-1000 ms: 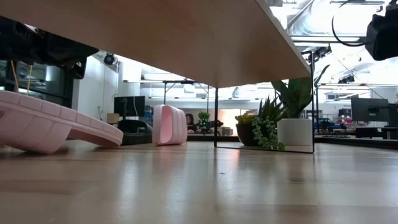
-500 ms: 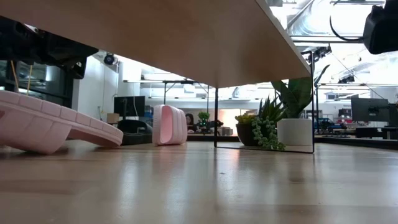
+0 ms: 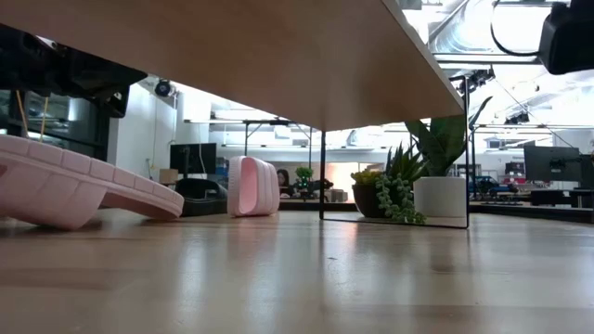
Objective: Pick and place slides into the shelf
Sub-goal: Put the bottom black slide on the shelf
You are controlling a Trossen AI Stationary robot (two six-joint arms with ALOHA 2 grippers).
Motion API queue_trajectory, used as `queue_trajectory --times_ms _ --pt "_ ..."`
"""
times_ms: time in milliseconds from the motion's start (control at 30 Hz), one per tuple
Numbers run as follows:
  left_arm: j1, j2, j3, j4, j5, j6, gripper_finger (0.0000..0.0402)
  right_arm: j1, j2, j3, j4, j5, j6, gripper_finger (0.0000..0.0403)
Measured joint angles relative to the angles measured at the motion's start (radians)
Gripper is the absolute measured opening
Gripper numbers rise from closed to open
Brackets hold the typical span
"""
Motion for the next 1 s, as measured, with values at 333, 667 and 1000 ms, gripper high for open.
queue_trajectory --times_ms 333,667,1000 --pt "0.000 0.000 0.000 0.000 0.000 0.000 0.0001 0.000 0.000 0.000 0.226 -0.050 0.055 0.0001" --pt "0.000 0.000 0.000 0.000 0.000 0.000 0.0001 0.000 -0.001 0.000 0.428 -0.050 0.113 0.0000" --pt "0.000 0.000 0.000 0.000 0.000 0.000 0.0001 -0.042 -0.002 0.000 0.600 -0.032 0.242 0.0000"
